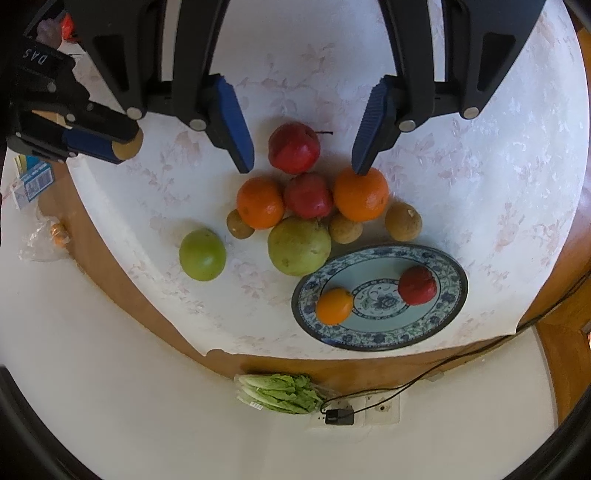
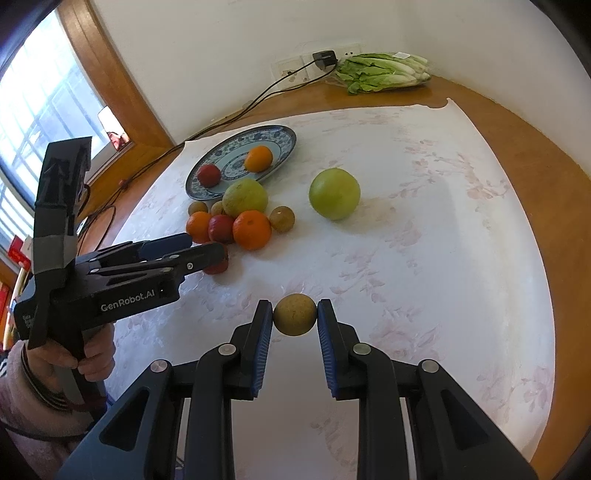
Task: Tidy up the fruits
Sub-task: 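Grasp a second red apple with the left tool while the right holds the brown fruit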
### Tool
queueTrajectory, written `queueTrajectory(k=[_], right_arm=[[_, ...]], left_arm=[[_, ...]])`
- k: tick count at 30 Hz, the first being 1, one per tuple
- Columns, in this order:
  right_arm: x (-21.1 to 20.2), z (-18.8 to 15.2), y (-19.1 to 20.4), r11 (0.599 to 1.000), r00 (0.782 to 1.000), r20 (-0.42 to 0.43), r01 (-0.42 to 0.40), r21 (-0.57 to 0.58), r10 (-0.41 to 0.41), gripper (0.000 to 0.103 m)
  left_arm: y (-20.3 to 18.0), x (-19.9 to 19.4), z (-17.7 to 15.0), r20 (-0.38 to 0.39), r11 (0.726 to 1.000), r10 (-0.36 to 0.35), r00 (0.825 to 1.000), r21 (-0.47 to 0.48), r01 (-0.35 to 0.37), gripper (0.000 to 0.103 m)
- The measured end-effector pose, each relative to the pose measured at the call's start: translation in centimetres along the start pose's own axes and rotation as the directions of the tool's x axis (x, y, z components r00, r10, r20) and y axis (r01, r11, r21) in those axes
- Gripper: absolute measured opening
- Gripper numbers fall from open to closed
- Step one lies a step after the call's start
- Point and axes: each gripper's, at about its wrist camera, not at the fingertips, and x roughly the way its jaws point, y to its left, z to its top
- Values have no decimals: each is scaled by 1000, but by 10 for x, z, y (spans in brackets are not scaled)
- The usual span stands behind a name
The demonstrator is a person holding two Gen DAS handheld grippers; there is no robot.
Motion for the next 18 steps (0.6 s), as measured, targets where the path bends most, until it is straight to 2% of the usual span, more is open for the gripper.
queueTrajectory(k=[4,12,14,16,18], right_arm=[[2,1,-2,1000,1000,-4,-3,6,3,26],[2,4,0,1000,1000,-2,-4,-6,4,26],[3,4,0,1000,1000,-4,-5,-3,5,26],[3,5,-1,1000,1000,-7,-4,1,4,26],[5,6,-2,1000,1000,-12,-4,3,4,26]], left_arm=[[-1,0,1,-2,1000,-25,1000,-1,25,56],[2,-2,-3,3,1000,11,1000,0,-11,50],[2,-2,-3,3,1000,18,1000,2,-18,46],[2,-1,-4,-9,1000,3,1000,-7,-3,37],[1,0,-6,-19,1000,-14,1000,-21,13,33]])
